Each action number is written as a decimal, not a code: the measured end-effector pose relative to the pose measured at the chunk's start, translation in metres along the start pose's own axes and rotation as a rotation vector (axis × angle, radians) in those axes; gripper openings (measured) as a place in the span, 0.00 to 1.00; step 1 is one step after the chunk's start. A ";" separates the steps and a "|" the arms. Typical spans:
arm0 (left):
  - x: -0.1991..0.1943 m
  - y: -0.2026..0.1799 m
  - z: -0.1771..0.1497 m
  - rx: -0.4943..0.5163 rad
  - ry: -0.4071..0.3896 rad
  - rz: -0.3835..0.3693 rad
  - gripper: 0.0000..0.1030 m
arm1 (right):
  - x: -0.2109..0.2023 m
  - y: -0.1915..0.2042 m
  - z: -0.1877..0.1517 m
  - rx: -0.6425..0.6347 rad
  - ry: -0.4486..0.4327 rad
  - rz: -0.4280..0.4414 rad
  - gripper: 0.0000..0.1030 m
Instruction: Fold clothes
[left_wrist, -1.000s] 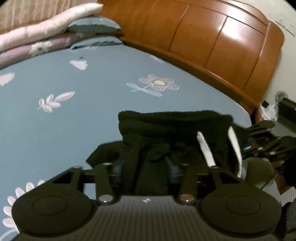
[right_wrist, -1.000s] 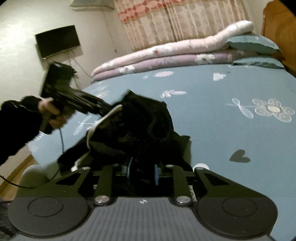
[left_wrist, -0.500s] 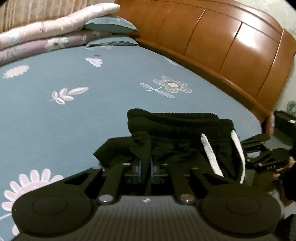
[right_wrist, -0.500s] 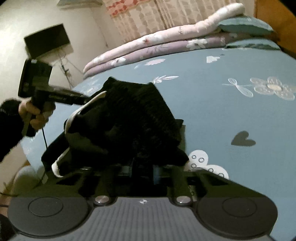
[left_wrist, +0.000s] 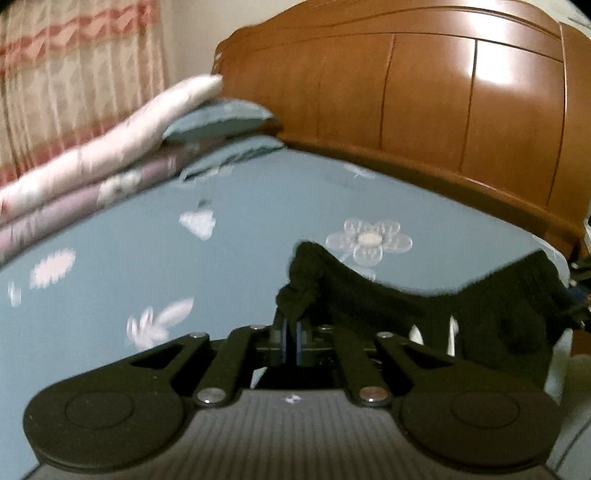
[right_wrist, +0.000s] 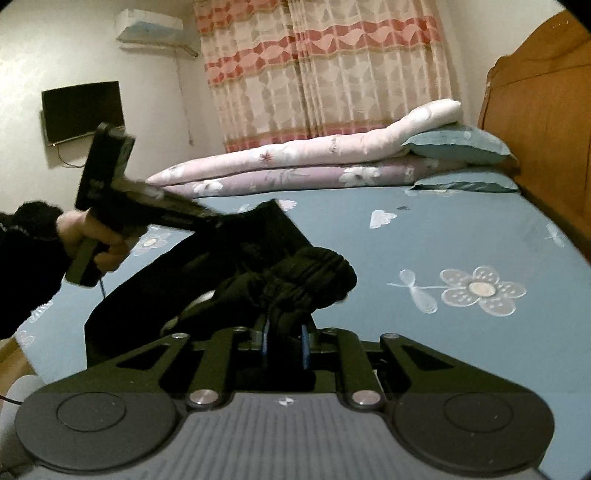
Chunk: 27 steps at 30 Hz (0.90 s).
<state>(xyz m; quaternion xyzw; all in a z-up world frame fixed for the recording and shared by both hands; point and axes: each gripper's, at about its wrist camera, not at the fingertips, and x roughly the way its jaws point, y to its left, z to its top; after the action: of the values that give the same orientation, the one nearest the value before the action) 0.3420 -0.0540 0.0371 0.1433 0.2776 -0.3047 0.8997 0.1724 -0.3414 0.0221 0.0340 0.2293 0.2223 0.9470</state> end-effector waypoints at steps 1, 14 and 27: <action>0.006 -0.006 0.008 0.022 -0.005 0.001 0.02 | -0.002 -0.001 0.004 -0.004 -0.001 -0.018 0.17; 0.108 -0.084 0.076 0.167 -0.004 -0.061 0.02 | -0.024 -0.070 0.010 0.128 0.001 -0.269 0.17; 0.231 -0.196 0.109 0.253 0.027 -0.201 0.02 | -0.037 -0.144 -0.033 0.328 0.039 -0.517 0.17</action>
<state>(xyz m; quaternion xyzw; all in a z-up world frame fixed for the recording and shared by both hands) 0.4163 -0.3607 -0.0284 0.2310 0.2619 -0.4236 0.8358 0.1871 -0.4885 -0.0160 0.1227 0.2814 -0.0654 0.9495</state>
